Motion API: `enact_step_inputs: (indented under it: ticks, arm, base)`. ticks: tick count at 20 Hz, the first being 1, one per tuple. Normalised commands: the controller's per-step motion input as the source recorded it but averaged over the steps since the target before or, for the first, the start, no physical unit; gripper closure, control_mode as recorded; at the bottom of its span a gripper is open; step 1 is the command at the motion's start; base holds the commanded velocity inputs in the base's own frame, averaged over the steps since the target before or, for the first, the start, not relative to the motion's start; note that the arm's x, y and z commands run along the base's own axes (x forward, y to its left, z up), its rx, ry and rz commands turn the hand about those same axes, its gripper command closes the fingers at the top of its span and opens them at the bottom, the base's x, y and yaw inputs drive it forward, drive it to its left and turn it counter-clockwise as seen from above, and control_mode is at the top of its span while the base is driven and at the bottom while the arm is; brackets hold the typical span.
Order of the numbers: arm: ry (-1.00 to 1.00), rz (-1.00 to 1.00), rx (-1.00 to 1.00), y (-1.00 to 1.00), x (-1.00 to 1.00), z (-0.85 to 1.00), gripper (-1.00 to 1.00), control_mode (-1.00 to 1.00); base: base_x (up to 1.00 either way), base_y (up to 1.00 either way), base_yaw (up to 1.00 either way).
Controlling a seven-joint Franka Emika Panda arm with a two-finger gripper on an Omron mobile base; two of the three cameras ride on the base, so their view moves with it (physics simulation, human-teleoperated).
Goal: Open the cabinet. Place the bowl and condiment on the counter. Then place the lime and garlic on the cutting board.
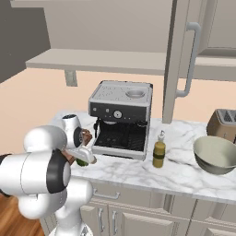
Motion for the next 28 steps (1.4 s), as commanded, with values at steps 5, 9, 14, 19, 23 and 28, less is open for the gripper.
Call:
enact_step_inputs:
  ticks: [5, 9, 14, 19, 23, 28]
  arm:
    - [-0.04, 0.00, 0.02, 0.00, -0.01, 0.02, 1.00, -1.00]
    - [-0.08, -0.01, 0.00, 0.00, -0.07, 0.22, 1.00, -1.00]
    - [-0.09, -0.01, 0.00, 0.05, -0.09, 0.24, 1.00, -1.00]
    - [-0.08, 0.00, 0.00, 0.31, -0.03, 0.11, 1.00, -1.00]
    - [-0.09, 0.00, 0.00, 0.43, 0.00, 0.00, 1.00, -1.00]
    - [-0.08, 0.00, 0.00, 0.41, 0.00, 0.02, 1.00, -1.00]
  base:
    - [0.00, 0.00, 0.00]
    - [0.00, 0.00, 0.00]
    - [0.00, 0.00, 0.00]
    - [0.00, 0.00, 0.00]
    - [0.00, 0.00, 0.00]
    - [0.00, 0.00, 0.00]
